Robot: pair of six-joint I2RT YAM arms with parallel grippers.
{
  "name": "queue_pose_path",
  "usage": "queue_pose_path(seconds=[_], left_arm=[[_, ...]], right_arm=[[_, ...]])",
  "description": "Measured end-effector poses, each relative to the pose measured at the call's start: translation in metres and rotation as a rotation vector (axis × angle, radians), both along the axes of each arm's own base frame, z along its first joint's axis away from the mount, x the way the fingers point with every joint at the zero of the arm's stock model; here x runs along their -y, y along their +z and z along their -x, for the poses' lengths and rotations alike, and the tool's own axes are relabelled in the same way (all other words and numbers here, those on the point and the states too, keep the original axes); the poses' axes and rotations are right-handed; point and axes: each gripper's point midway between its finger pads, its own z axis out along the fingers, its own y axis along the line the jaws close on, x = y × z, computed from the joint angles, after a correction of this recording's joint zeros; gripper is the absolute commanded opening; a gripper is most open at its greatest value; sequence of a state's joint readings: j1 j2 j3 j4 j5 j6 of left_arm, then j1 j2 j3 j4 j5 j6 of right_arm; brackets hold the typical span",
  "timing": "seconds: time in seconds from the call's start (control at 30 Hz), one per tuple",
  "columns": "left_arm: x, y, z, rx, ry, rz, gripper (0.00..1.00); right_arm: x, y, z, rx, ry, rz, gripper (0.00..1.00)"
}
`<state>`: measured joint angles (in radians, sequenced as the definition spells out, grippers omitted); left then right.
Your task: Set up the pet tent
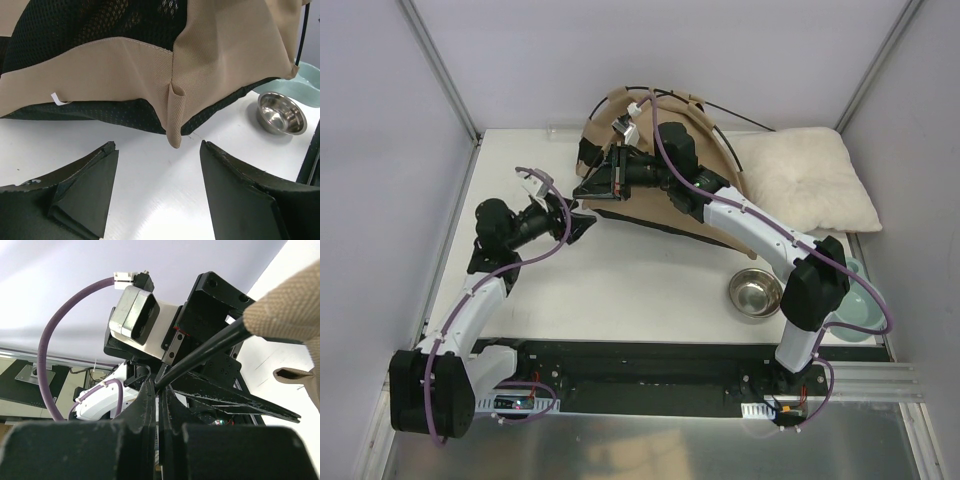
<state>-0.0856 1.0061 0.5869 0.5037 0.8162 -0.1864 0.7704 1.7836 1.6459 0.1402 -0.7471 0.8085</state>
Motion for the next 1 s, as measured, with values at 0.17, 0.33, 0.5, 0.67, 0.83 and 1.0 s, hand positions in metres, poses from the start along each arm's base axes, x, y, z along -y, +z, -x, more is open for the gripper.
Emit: queue_pose_path(seconds=[0.17, 0.33, 0.5, 0.67, 0.83, 1.0], left_arm=[[0.001, 0.001, -0.008, 0.008, 0.022, 0.010, 0.59], [0.000, 0.005, -0.013, 0.018, 0.042, 0.029, 0.44], [0.002, 0.008, -0.014, 0.018, 0.044, 0.042, 0.32], [0.005, 0.009, -0.013, 0.017, 0.037, 0.049, 0.17], [0.005, 0.008, -0.013, 0.001, 0.038, 0.060, 0.00], [0.007, 0.009, -0.013, -0.002, 0.034, 0.063, 0.00]], right_arm=[[0.000, 0.001, -0.001, 0.001, -0.003, -0.004, 0.00], [0.000, 0.001, -0.001, 0.002, -0.003, -0.007, 0.00], [-0.001, 0.001, -0.002, -0.001, -0.008, -0.010, 0.00], [-0.001, 0.003, -0.002, 0.001, -0.012, -0.017, 0.00], [-0.001, 0.001, -0.003, 0.003, -0.016, -0.019, 0.00], [-0.001, -0.015, -0.009, -0.013, -0.049, 0.005, 0.00]])
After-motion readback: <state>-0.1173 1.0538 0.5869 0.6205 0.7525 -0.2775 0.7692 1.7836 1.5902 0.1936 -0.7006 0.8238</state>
